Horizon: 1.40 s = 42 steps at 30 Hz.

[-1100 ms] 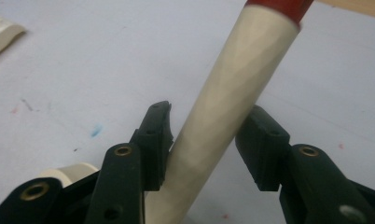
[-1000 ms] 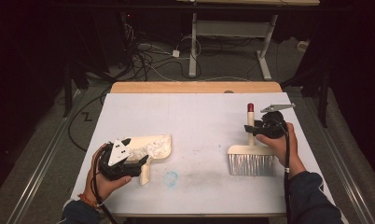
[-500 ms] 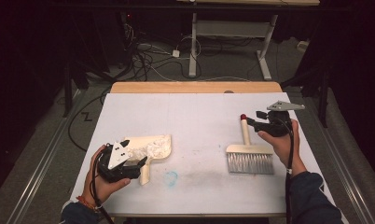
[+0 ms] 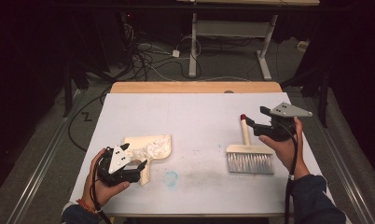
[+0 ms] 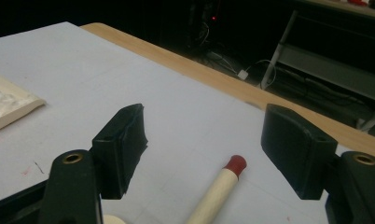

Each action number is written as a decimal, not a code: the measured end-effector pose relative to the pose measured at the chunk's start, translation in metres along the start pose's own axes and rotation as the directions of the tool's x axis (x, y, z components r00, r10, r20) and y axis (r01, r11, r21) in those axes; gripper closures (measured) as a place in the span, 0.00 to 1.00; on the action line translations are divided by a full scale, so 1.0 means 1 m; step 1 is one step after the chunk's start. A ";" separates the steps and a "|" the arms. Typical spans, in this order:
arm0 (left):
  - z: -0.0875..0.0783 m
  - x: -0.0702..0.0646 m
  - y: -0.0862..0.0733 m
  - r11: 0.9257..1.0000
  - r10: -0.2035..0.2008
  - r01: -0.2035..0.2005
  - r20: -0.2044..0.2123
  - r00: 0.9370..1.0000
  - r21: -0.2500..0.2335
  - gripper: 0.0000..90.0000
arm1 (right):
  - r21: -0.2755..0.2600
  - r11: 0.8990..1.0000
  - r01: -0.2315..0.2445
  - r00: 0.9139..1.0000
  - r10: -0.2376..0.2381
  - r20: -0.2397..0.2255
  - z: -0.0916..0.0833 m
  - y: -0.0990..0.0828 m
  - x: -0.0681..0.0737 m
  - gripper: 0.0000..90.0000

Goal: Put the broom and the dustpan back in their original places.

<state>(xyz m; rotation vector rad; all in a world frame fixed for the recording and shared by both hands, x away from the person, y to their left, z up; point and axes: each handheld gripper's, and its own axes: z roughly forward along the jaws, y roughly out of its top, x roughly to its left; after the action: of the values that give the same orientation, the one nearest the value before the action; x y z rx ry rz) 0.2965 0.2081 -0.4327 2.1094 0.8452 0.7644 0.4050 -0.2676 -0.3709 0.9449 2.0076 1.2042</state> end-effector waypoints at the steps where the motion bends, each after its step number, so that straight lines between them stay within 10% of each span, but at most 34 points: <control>1: 0.000 0.000 0.000 1.000 0.000 0.000 0.000 1.000 0.000 0.20 | -0.006 1.000 0.004 1.000 -0.004 0.005 -0.002 0.001 0.002 0.34; 23: 0.005 -0.010 -0.004 0.999 0.027 -0.027 0.026 0.999 0.032 0.19 | -0.075 0.994 0.085 0.992 -0.077 0.104 -0.028 -0.006 0.036 0.19; 42: 0.005 -0.015 -0.005 0.998 0.063 -0.064 0.038 0.997 0.024 0.19 | -0.075 0.988 0.132 0.990 -0.128 0.057 -0.049 -0.030 0.055 0.19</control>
<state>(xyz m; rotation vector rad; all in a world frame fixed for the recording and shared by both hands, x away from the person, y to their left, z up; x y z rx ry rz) 0.2897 0.1967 -0.4431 2.1756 0.7749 0.7482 0.3281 -0.2558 -0.3856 0.7867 1.9344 1.1663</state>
